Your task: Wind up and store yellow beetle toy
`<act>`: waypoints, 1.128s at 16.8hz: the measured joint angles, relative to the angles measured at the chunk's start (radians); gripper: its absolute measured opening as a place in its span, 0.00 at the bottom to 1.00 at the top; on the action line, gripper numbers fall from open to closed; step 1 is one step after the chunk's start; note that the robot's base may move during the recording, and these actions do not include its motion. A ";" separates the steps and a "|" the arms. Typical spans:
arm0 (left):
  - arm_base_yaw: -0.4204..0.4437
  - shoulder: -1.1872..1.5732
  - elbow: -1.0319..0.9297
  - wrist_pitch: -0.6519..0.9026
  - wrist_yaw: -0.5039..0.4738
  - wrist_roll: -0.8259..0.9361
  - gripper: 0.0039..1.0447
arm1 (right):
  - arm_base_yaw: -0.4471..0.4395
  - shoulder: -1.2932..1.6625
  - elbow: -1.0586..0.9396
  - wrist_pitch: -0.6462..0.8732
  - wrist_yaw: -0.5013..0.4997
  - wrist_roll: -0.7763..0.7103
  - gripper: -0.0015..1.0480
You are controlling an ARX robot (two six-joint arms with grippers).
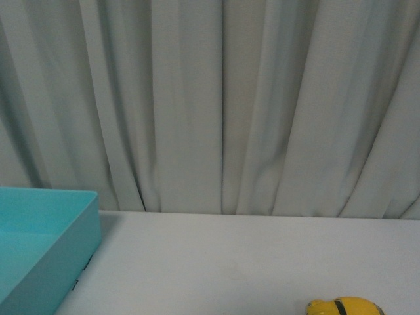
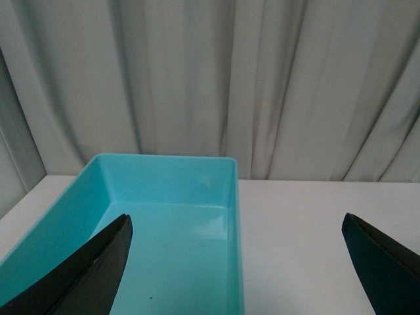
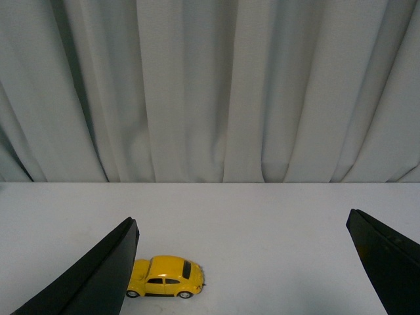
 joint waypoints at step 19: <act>0.000 0.000 0.000 -0.001 -0.001 0.000 0.94 | -0.470 0.914 0.185 0.776 -0.560 0.095 0.94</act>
